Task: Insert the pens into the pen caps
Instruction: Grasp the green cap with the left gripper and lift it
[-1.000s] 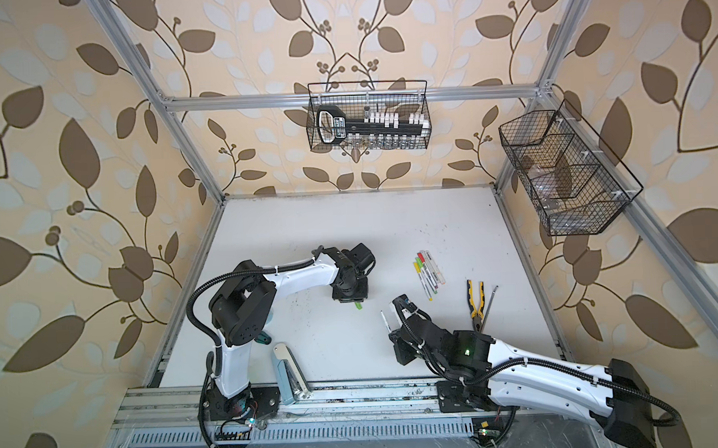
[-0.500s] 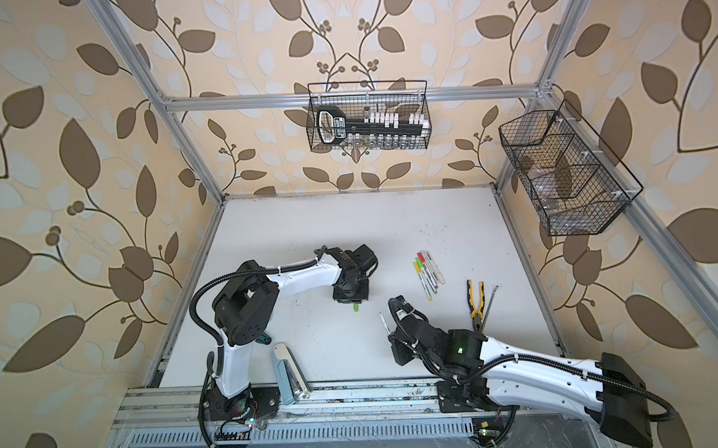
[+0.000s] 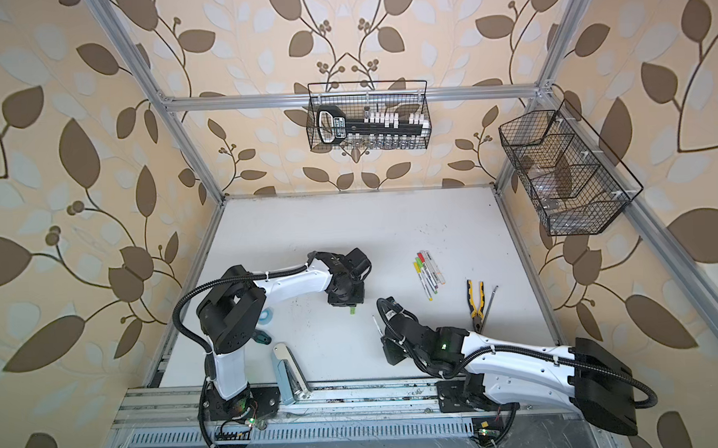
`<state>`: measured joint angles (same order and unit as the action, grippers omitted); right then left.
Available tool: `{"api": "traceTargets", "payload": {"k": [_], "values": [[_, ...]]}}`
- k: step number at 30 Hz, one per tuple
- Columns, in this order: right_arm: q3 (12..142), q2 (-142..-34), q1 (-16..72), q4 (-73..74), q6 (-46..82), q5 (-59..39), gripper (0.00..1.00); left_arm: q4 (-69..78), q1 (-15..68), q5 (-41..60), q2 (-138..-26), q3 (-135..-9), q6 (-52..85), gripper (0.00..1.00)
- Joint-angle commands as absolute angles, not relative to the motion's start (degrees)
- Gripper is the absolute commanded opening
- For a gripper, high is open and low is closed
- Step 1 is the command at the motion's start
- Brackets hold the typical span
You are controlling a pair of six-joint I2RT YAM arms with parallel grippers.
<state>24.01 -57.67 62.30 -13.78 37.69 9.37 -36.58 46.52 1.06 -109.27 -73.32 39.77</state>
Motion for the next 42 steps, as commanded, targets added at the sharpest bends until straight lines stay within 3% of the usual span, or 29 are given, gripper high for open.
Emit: {"api": "traceTargets", "payload": {"k": [1, 19, 30, 42], "values": [[24.4, -59.6, 61.6, -8.8, 38.1, 6.8, 0.02, -35.4, 46.1, 1.4, -104.9, -71.4, 39.8, 0.09], [29.4, -73.8, 58.9, 5.8, 35.9, -2.7, 0.01, -13.3, 35.5, 14.0, -81.1, -50.0, 37.2, 0.07], [28.4, -78.7, 59.1, 24.1, 35.3, -6.1, 0.00, 0.0, 28.0, 23.7, -63.3, -37.6, 33.7, 0.05], [27.6, -79.4, 61.0, 34.2, 34.6, -3.1, 0.00, 3.8, 25.7, 28.9, -58.8, -33.9, 33.6, 0.04]]}}
